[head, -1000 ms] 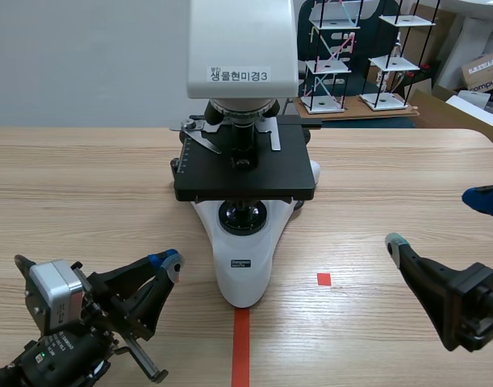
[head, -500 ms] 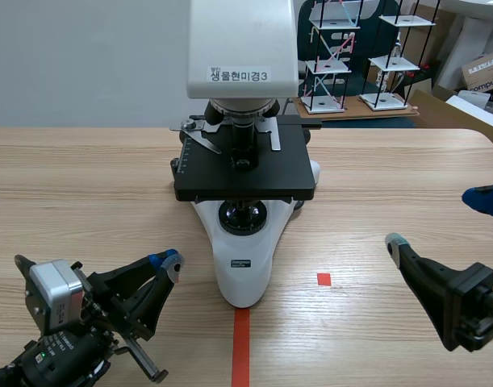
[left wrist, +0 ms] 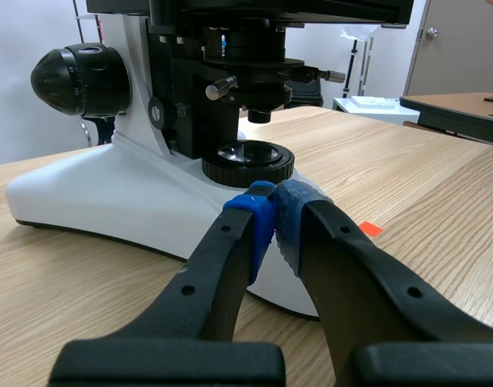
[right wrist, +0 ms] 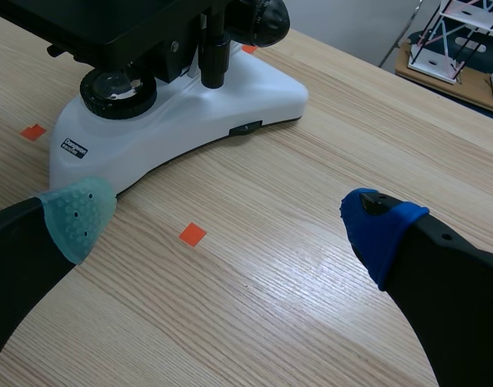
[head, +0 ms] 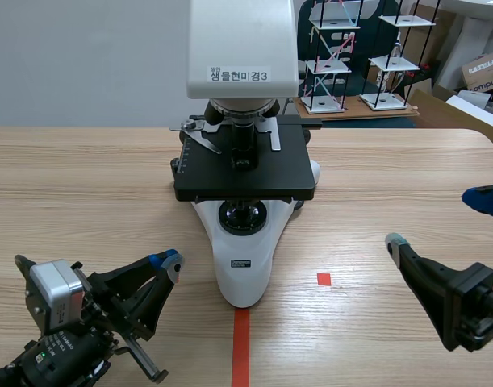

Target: Return to the home posture

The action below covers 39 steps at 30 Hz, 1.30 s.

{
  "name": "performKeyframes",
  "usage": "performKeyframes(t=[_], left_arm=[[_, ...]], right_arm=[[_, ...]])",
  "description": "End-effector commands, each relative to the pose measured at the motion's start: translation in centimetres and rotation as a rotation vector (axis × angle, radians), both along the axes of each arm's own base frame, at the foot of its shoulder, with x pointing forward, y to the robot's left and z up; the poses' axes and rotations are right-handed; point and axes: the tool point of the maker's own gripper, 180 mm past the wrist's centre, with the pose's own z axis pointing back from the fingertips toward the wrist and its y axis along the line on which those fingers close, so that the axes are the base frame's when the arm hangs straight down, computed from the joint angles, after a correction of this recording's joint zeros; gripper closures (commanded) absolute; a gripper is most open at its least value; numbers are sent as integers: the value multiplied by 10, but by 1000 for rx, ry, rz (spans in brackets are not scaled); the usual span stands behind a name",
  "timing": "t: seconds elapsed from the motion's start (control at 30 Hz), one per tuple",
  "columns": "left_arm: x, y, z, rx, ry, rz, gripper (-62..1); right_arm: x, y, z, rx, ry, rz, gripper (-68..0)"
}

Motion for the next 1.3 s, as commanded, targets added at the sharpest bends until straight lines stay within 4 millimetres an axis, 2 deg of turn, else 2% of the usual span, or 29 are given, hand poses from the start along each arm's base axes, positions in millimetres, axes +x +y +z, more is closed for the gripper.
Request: performKeyframes(t=[0.0,0.13,0.43,0.57,0.77,0.9,1.13,1.27], left_arm=[[3,1,8,-12,-28,1,-17],[3,6,7,-5,-21,-5,-17],[-2,39,8,111,38,-4,-16],[-11,53,22,160,52,28,-16],[-29,64,48,233,51,70,-16],[-41,62,68,277,25,68,-16],[-49,55,107,322,-18,74,-16],[-54,53,120,347,-29,70,-22]], right_arm=[[2,6,10,18,-29,15,-617],[2,6,10,18,-29,15,-617],[2,6,10,18,-29,15,-617],[2,6,10,18,-29,15,-617],[2,6,10,18,-29,15,-617],[2,6,10,18,-29,15,-617],[2,6,10,18,-29,15,-617],[2,6,10,18,-29,15,-617]])
